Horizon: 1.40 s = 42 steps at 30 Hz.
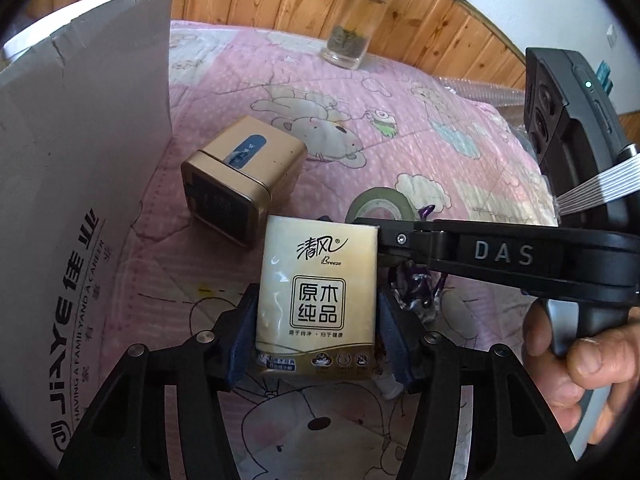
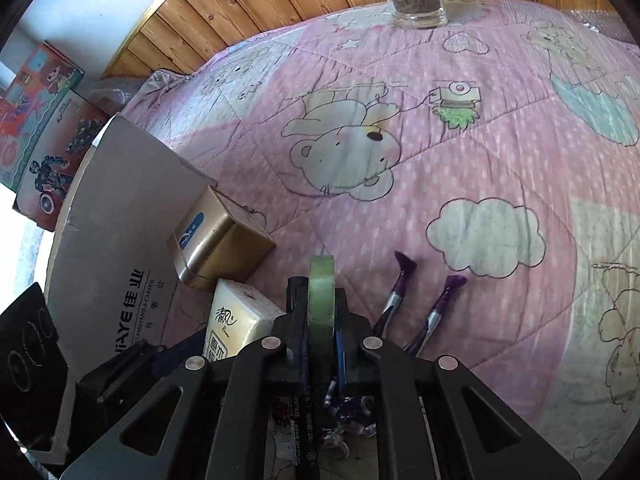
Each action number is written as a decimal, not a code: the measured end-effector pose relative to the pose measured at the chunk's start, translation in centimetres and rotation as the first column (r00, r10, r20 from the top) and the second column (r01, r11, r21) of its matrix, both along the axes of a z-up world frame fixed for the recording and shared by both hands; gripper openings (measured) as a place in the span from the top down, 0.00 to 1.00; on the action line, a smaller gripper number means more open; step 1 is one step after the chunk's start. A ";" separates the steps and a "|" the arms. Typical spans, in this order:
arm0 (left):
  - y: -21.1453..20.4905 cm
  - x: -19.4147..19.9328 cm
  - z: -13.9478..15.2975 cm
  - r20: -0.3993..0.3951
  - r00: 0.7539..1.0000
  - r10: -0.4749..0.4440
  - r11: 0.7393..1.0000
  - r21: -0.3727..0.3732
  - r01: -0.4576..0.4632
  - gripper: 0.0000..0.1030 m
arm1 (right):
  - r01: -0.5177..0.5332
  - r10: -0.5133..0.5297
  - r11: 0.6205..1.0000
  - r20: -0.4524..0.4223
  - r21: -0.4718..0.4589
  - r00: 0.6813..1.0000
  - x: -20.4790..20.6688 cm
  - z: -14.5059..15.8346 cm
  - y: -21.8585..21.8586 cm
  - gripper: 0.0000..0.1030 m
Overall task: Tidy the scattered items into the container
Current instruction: 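Grasp the tissue pack with the left gripper while the right gripper grasps the tape roll, then lift the tissue pack with the left gripper while the right gripper carries the tape roll toward the white box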
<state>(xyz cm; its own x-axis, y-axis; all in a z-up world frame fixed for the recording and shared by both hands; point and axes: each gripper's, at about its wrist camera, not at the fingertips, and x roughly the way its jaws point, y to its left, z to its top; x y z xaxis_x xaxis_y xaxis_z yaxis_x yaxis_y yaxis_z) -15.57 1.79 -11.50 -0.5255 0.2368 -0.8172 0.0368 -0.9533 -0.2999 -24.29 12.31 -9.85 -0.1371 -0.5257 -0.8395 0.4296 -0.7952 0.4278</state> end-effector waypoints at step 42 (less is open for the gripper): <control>-2.0 6.2 7.2 -0.026 0.997 0.068 0.987 0.148 -0.064 0.54 | 0.075 -0.071 0.997 -0.111 0.029 0.991 9.9 6.1 3.4 0.90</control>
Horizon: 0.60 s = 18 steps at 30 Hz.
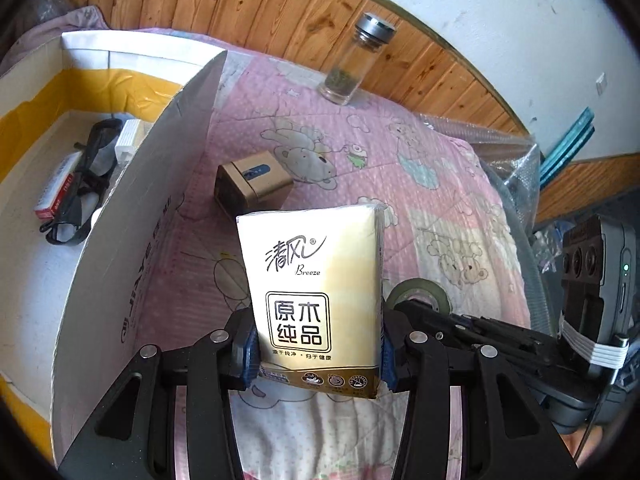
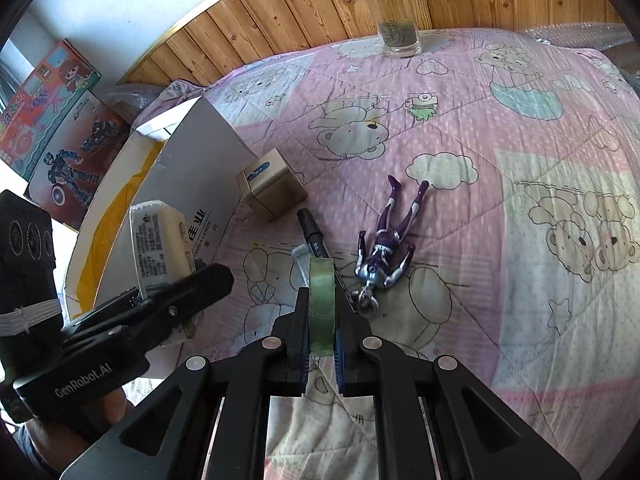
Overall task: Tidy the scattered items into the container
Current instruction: 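Lift the tissue pack with the left gripper while the right gripper carries the tape roll toward the white box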
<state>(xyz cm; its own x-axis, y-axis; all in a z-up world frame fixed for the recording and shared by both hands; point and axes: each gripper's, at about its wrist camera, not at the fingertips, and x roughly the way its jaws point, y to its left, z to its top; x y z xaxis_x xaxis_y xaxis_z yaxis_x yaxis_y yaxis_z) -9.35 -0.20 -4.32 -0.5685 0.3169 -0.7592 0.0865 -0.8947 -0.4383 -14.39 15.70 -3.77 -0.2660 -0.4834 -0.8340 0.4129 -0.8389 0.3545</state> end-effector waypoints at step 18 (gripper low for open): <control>1.1 3.3 6.6 -0.178 0.982 -0.060 0.998 0.011 0.063 0.54 | 0.065 -0.061 0.997 -0.122 0.027 0.991 7.9 7.2 1.9 0.90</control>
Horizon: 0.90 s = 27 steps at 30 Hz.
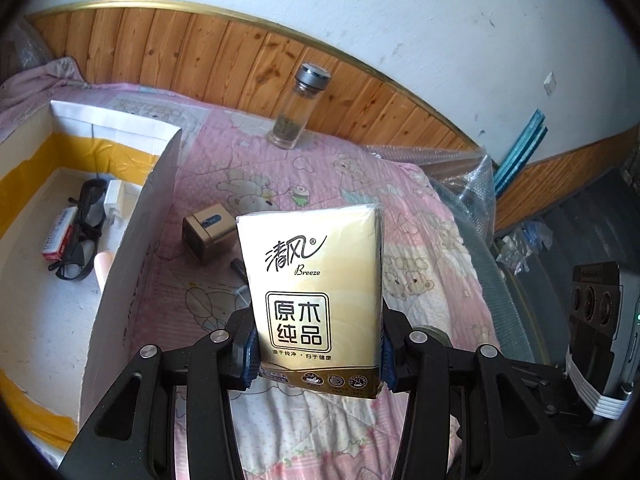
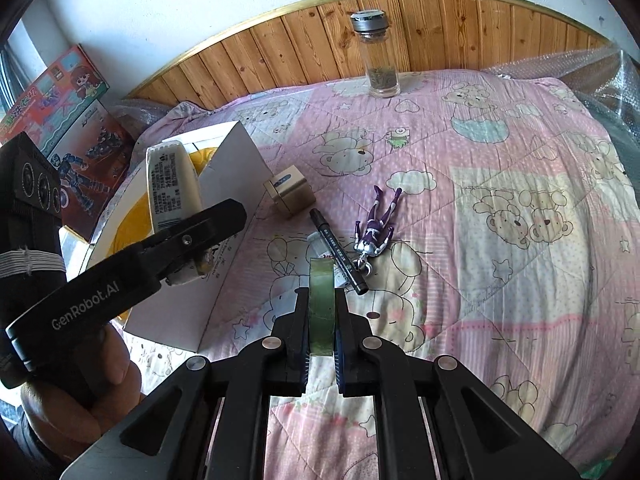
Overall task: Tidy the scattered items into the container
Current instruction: 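Lift the tissue pack with the left gripper while the right gripper carries the tape roll toward the white box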
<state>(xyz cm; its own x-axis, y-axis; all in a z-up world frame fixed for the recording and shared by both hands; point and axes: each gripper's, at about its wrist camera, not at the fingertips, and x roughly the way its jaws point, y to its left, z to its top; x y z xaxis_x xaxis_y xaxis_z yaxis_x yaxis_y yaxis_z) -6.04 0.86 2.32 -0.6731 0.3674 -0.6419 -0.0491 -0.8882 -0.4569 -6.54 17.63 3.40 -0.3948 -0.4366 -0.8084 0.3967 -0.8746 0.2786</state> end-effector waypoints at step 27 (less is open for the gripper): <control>-18.3 3.5 0.6 0.015 0.956 0.294 0.955 0.041 -0.294 0.54 | -0.178 0.172 0.981 -0.087 -0.072 0.981 2.3 4.7 -10.5 0.90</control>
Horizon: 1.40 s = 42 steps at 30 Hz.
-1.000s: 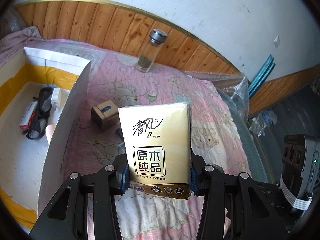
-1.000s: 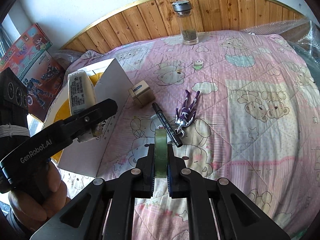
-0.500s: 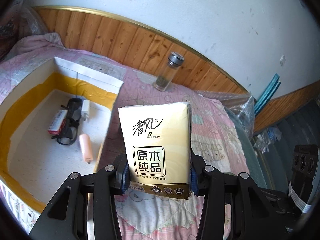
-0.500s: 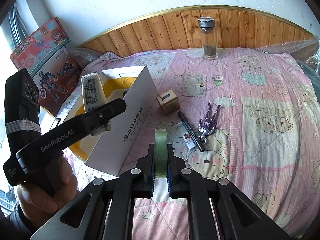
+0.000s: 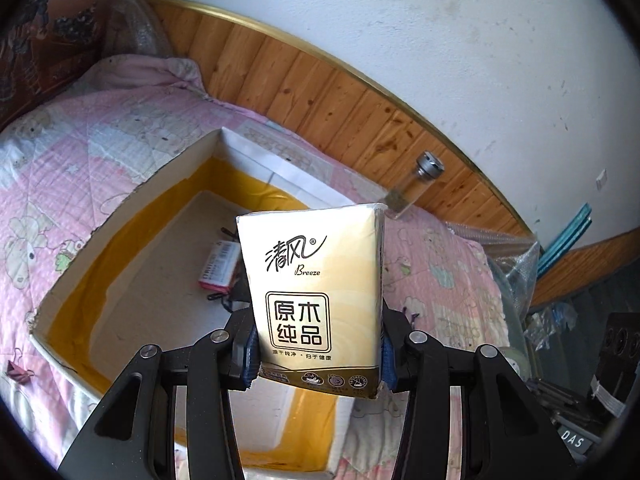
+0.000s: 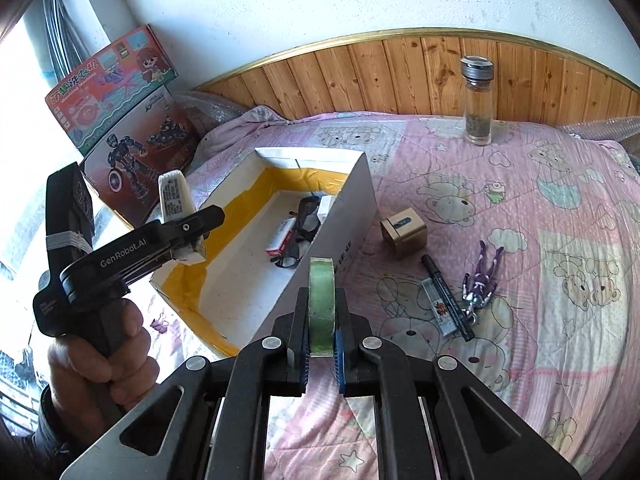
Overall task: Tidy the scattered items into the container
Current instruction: 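Lift the tissue pack with the left gripper while the right gripper carries the tape roll toward the white box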
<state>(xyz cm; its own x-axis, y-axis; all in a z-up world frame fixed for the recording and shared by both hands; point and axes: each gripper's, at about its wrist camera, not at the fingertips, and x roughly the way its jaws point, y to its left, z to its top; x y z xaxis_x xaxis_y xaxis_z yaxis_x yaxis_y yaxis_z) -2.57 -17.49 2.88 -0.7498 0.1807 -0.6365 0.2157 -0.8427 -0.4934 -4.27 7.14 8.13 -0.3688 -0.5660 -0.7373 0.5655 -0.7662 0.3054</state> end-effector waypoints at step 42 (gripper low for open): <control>-5.1 -2.9 -3.6 0.182 0.982 -0.043 0.991 -0.113 0.064 0.54 | -0.165 0.164 0.986 0.172 -0.007 0.971 -8.0 -1.2 -17.2 0.90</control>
<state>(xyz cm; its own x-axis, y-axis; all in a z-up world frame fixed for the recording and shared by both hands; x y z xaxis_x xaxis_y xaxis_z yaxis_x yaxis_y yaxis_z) -5.46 -22.56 -0.76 -0.6134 0.1330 -0.7785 0.2442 -0.9055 -0.3471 -12.27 -10.08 6.93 -0.1387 -0.6027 -0.7858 0.6238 -0.6695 0.4034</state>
